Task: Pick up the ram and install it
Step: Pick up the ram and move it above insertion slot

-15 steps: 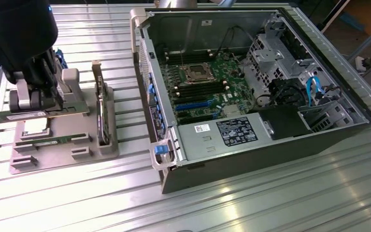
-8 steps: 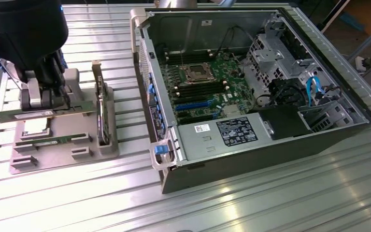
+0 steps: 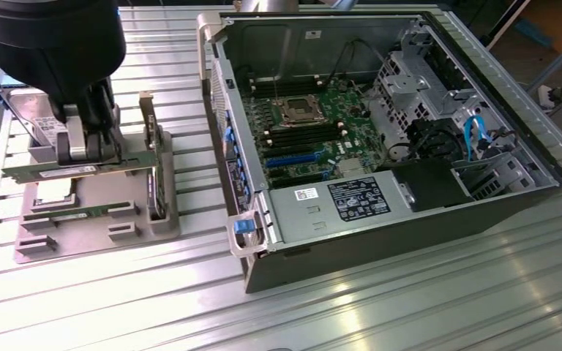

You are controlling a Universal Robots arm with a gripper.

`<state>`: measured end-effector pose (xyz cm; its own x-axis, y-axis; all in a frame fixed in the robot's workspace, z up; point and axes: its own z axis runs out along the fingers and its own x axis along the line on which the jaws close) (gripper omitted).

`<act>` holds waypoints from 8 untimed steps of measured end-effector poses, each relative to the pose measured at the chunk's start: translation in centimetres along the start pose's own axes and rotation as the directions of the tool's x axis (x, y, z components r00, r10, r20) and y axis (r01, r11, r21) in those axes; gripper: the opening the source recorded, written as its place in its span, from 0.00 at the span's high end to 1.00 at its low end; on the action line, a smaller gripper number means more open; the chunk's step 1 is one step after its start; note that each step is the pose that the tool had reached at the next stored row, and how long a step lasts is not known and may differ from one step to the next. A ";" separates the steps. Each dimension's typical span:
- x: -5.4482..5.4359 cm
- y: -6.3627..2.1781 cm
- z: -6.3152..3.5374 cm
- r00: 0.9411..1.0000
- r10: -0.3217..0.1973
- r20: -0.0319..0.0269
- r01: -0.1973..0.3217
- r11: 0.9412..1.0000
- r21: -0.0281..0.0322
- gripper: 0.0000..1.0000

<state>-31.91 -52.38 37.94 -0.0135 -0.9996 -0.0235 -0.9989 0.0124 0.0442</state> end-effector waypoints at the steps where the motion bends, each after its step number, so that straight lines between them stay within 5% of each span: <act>1: 0.0 -0.13 -0.01 1.000 0.000 0.000 0.000 1.000 0.000 0.88; 8: 0.0 -1.19 -0.06 1.000 0.000 0.000 0.000 1.000 0.000 0.88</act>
<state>-30.72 -52.38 37.95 -0.0134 -0.9996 -0.0234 -0.9989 0.0124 0.0443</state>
